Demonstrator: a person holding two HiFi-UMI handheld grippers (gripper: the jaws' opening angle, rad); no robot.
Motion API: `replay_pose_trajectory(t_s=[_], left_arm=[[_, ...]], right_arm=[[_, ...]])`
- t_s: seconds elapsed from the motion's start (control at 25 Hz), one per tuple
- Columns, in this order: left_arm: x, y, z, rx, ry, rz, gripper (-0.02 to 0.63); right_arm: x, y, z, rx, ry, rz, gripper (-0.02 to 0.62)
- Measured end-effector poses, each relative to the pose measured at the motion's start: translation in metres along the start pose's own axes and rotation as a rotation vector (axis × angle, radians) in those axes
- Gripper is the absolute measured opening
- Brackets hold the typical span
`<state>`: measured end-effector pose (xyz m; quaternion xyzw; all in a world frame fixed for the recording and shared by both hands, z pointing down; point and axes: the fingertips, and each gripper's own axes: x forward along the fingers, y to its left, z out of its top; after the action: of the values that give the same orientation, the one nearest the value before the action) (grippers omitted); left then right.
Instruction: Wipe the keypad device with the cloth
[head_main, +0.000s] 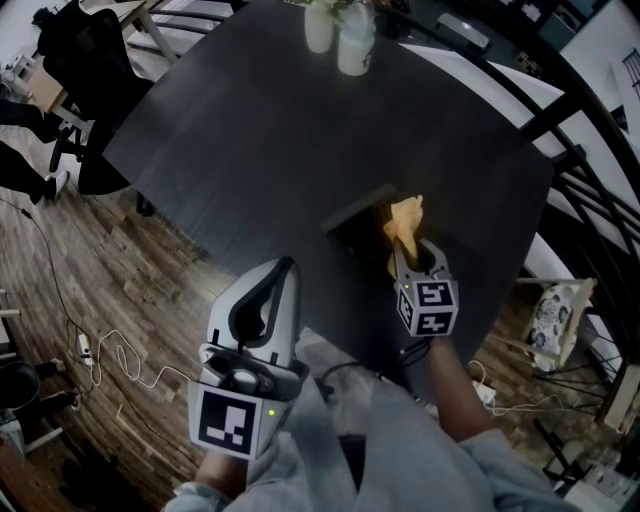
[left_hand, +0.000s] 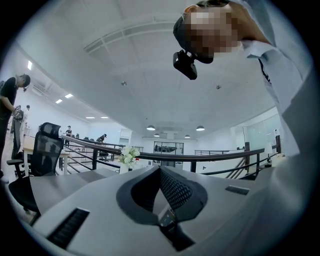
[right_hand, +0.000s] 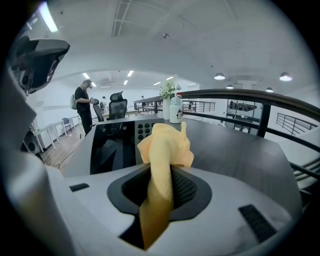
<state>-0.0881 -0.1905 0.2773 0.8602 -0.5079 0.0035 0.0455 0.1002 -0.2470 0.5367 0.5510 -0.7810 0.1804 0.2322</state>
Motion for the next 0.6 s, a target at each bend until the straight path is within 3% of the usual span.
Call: replay_pose_trajectory(t_s=[0.6], left_arm=[[-0.005,-0.003,-0.001,0.001,-0.001,-0.007,0.014]], right_arm=[[-0.009,0.043,-0.022,0.015,0.028,0.063,0.101]])
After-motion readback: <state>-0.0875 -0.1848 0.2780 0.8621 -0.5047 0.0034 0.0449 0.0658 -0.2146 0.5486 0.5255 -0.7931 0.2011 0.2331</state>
